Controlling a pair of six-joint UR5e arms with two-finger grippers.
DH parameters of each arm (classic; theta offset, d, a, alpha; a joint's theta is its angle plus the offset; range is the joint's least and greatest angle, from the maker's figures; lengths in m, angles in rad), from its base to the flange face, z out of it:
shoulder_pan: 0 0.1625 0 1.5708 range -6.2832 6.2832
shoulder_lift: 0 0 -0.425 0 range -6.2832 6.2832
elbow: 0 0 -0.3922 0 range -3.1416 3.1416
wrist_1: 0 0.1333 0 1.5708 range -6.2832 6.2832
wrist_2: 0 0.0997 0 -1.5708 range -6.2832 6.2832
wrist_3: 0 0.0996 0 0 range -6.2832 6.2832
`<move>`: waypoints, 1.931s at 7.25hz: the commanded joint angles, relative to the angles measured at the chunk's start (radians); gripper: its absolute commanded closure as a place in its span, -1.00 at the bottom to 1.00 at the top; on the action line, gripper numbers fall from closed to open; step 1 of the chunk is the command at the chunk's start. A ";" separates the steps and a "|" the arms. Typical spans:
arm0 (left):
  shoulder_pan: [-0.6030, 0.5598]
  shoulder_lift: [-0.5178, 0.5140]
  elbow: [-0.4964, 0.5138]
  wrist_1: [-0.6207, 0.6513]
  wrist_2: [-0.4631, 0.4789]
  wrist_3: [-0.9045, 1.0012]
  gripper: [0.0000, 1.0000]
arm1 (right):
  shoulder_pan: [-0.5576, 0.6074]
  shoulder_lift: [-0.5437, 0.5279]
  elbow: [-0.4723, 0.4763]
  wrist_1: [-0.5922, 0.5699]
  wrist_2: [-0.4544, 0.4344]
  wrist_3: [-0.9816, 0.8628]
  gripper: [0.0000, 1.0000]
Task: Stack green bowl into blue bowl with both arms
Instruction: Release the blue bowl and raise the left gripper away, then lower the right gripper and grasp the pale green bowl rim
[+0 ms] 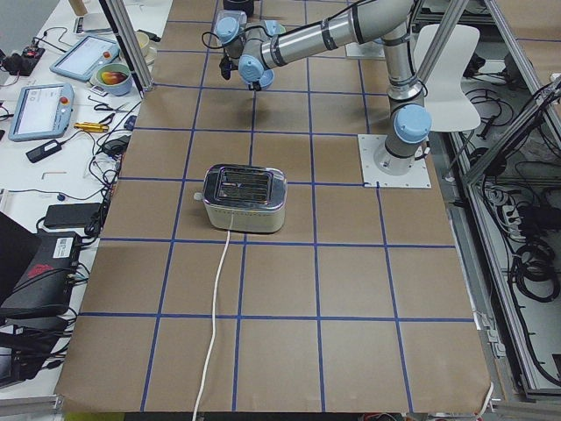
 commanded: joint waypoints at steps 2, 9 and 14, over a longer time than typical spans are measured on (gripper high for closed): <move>-0.036 -0.063 0.000 0.066 -0.005 -0.038 1.00 | 0.000 0.000 0.000 0.002 -0.001 0.000 -1.00; 0.080 0.163 0.119 -0.115 0.304 0.164 -1.00 | -0.003 0.118 0.026 -0.076 -0.060 -0.018 -1.00; 0.215 0.271 0.158 -0.232 0.310 0.296 -1.00 | -0.012 0.259 0.194 -0.445 -0.110 0.038 -1.00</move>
